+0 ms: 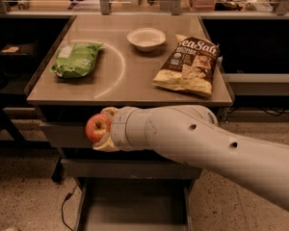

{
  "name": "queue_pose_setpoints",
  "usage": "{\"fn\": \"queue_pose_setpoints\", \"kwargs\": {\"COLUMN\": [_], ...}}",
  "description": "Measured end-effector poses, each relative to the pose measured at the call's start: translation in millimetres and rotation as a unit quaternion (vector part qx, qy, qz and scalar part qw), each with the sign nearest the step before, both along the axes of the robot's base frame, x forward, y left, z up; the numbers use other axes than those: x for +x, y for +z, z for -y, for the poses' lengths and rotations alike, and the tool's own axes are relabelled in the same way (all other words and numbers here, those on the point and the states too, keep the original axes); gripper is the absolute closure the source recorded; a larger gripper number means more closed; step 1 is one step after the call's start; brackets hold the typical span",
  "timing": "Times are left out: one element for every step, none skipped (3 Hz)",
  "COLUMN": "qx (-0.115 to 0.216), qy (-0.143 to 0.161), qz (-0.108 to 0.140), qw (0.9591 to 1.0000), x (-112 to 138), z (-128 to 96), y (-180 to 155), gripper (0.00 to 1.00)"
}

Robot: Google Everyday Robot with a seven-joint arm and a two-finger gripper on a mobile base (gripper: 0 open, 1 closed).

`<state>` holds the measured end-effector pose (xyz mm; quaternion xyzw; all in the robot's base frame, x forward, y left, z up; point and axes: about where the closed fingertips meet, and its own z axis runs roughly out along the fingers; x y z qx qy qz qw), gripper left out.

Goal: Pick apple from bottom drawer and place on counter

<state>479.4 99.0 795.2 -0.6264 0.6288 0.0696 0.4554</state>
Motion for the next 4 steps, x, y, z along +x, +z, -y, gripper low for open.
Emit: {"fn": "queue_pose_setpoints", "kwargs": {"qx": [0.002, -0.003, -0.016, -0.014], "qy": [0.001, 0.003, 0.007, 0.013], "qz": [0.003, 0.000, -0.002, -0.017], "qw": [1.0000, 1.0000, 0.9999, 0.9997], "x": [24.0, 52.5, 74.0, 93.7], "z": [-0.2, -1.0, -0.8, 3.1], "y": [15.9, 30.5, 48.6, 58.6], "gripper": [1.00, 1.00, 1.00, 1.00]}}
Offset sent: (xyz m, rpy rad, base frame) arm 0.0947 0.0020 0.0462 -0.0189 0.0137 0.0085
